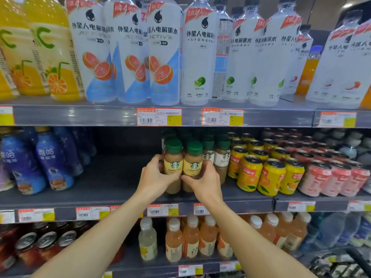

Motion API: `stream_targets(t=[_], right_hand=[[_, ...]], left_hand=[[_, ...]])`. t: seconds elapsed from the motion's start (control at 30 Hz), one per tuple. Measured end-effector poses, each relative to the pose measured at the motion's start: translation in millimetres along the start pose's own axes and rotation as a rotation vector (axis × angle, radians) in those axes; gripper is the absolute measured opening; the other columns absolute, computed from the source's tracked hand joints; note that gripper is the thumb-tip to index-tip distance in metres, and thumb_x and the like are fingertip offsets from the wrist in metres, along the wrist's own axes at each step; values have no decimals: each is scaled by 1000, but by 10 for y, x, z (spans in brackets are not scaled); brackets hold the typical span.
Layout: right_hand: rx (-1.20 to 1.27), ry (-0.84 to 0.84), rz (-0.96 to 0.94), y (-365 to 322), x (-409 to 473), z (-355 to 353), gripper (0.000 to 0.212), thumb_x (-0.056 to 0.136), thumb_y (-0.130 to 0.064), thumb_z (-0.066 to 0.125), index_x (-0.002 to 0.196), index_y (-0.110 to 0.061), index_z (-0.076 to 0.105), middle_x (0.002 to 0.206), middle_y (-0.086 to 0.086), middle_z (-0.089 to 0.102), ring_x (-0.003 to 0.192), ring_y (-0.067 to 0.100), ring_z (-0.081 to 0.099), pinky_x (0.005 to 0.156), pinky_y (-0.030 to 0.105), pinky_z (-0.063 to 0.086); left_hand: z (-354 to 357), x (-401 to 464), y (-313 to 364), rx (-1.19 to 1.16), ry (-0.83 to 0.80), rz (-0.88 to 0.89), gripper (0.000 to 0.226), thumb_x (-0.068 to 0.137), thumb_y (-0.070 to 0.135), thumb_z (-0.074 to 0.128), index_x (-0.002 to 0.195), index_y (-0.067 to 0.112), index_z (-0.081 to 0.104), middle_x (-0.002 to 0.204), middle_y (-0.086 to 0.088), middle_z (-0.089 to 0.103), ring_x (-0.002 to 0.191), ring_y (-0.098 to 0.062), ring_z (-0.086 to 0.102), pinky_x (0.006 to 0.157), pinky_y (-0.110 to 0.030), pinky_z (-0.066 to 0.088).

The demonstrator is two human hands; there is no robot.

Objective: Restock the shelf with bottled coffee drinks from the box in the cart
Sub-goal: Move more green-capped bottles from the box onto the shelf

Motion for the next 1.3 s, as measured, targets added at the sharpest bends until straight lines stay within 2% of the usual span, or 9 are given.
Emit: stream_targets(t=[0.1,0.23,0.43,0.6,0.7,0.8,0.9,1.07,1.3], right_hand=[[-5,-10,6,94,16,44,56,68,-30,87,111,-22,52,111,-4,64,104,12,60,86,31,52],[14,-24,35,238,24,121,60,69,-31,86,119,-21,54,114,-6,65,108,11,61,92,38,53],[25,5,57,326,-14,188,56,73,-31,83,119,-17,56,115,-2,63,109,13,59,93,40,52],[-34,-14,75,369,-30,212,55,75,-37,81,118,-15,55,117,2,62,113,19,56,93,42,51],[-49,-23,117,387,-39,215,53,76,-35,80,116,-12,55,117,5,62,113,22,56,93,41,52],[-81,-28,137,396,-49,216,52,79,-33,79,118,-9,54,119,8,61,115,22,53,94,37,49],[-114,-35,161,397,-31,227,52,80,-32,78,118,-7,54,118,8,61,114,21,52,88,30,46],[-144,-31,184,379,-15,280,48,80,-31,78,115,-7,56,114,10,63,109,25,58,88,37,51],[-233,-75,222,326,38,302,51,83,-31,75,119,-4,53,121,15,58,119,29,49,93,39,45]], left_hand=[[22,3,-80,19,-5,3,44,71,22,83,107,28,59,90,17,69,81,12,62,62,-4,46],[73,6,-204,18,-19,-21,41,73,23,82,106,29,59,91,16,69,84,8,63,62,-7,47],[184,-7,-302,-59,25,-89,49,75,24,79,117,28,55,97,15,68,90,6,61,68,-10,45],[242,-11,-317,26,65,-65,52,70,30,85,112,23,54,97,14,66,86,8,58,61,-5,43],[261,39,-351,72,107,-67,51,70,30,85,112,19,58,101,6,68,87,-1,61,64,-7,41],[273,82,-363,111,107,-68,51,69,31,85,111,18,59,100,4,69,88,-7,63,68,-14,45],[277,97,-373,160,96,-68,49,69,34,85,108,20,58,99,4,69,89,-9,64,68,-18,46],[282,103,-362,199,88,-85,47,71,34,83,108,19,57,102,3,68,92,-13,64,72,-25,49],[255,108,-310,229,54,-104,47,73,35,81,109,19,56,101,4,64,89,-12,56,73,-27,45]])
Point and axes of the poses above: each hand's wrist, its own x-axis towards the middle knuckle, its own z-axis out of the palm, y = z × x, the point moved 2 cm from there along x, towards the middle knuckle
